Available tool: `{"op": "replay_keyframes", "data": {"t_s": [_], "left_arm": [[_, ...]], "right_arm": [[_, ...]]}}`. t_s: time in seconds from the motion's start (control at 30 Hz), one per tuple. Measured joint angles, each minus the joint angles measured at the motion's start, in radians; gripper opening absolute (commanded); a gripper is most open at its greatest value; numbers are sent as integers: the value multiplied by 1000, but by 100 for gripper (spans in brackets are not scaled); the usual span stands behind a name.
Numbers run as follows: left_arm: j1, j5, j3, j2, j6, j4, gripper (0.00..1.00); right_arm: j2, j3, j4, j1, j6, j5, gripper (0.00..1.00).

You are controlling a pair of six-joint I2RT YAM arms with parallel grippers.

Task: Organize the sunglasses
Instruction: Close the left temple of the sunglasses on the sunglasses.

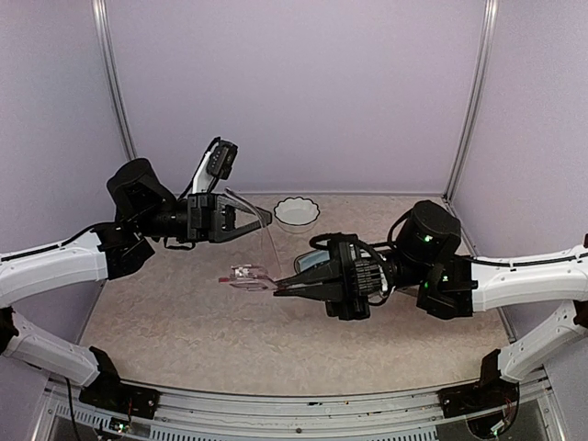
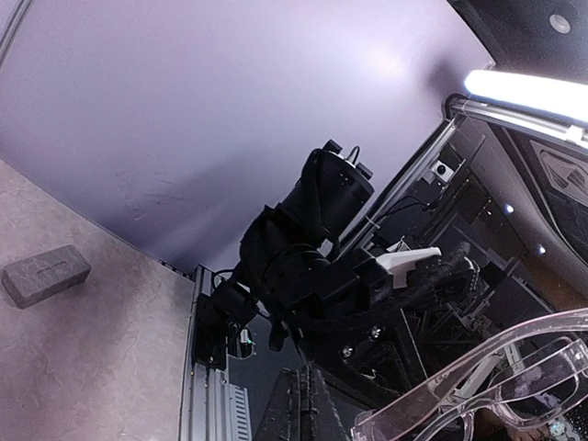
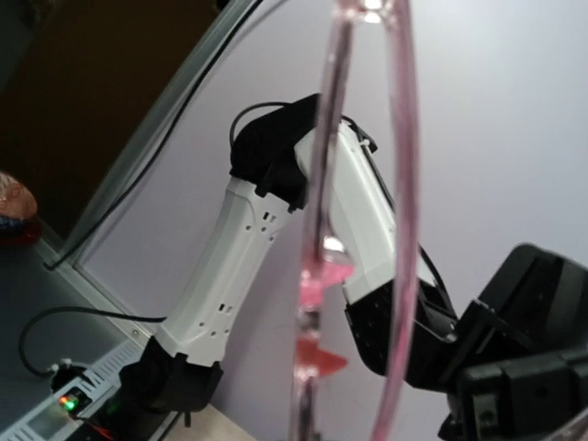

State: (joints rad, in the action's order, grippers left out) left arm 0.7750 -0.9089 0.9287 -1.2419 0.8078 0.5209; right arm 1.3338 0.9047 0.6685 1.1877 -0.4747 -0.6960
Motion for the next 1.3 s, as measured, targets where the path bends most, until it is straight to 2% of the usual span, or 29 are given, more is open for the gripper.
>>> {"op": "replay_keyframes", "data": {"t_s": [0.37, 1.1, 1.2, 1.3], "left_arm": [[41, -43, 30, -2, -1, 40, 0], [49, -81, 77, -2, -48, 14, 0], [49, -64, 96, 2, -82, -29, 10], [39, -29, 108, 8, -116, -84, 11]], "right_arm": [[12, -1, 86, -64, 216, 16, 0], [33, -11, 107, -127, 406, 42, 0], [27, -14, 88, -135, 405, 43, 0], [3, -14, 32, -152, 385, 49, 0]]}}
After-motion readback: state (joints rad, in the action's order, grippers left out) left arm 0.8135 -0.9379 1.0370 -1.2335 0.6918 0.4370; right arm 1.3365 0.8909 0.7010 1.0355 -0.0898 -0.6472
